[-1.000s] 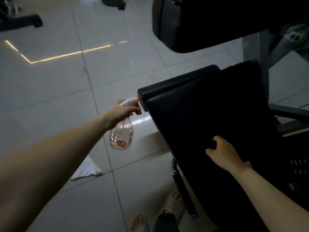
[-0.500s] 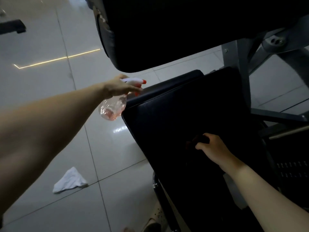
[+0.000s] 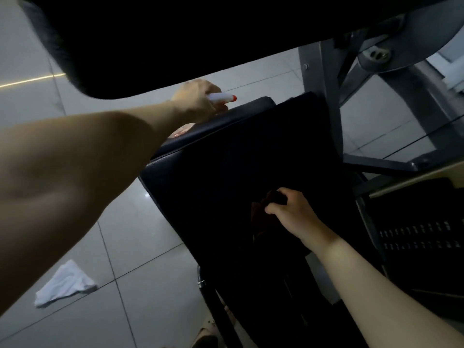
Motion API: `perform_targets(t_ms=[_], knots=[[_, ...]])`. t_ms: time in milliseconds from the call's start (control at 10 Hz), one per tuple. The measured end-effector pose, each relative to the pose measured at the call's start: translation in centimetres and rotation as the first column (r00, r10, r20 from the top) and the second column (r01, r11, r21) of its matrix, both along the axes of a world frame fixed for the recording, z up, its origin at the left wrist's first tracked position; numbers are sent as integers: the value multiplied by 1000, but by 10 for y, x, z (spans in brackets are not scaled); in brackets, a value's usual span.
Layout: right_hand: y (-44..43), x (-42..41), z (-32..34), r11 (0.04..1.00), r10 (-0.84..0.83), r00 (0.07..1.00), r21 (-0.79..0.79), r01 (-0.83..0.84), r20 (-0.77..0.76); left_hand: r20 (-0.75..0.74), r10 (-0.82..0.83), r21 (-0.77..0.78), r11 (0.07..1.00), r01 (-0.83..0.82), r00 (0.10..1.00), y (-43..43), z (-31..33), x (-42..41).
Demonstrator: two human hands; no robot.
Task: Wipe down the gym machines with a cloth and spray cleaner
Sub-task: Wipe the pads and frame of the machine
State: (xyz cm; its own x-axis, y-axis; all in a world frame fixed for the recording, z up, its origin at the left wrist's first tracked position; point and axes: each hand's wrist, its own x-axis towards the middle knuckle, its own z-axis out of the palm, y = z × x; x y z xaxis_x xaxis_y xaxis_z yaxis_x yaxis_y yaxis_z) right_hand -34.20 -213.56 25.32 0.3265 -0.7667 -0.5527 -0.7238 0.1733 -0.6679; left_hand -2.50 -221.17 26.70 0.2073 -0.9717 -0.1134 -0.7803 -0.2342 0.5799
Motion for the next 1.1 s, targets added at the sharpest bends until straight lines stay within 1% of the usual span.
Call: perform_targets(t_ms=[100,200,300,400,500,600,700,800,900,1000,1100], knots=[[-15,-11,2,996,-73,996,46,71,46,275,-95,-112,985,130,957,-17,-2,-17],[-27,-30,2,975,-202,975,115,190,97,396,-89,-250,947,201,914,-31,3,-48],[-35,-49,4,958,-274,953,130,257,132,450,-72,-329,913,240,890,-44,15,-79],[-36,-66,13,932,-345,916,194,307,203,479,-13,-390,893,226,878,-48,33,-114],[-38,-73,28,877,-481,818,151,457,314,342,-41,-334,928,162,939,-37,55,-157],[-39,-73,44,857,-413,845,-170,486,339,-49,-78,-114,991,72,996,-24,71,-200],[-39,-73,51,901,-242,888,-250,355,391,-392,-37,64,996,68,919,-12,70,-235],[-33,-68,53,977,-143,903,-88,195,406,-459,10,137,989,59,888,3,58,-253],[-25,-63,54,988,-67,987,-131,87,148,-454,-21,196,973,123,891,21,49,-264],[-23,-61,44,963,-42,998,-266,28,-45,-430,-68,238,953,186,900,25,47,-267],[-23,-54,55,924,-369,877,22,381,309,-481,-123,276,918,284,868,21,64,-270]])
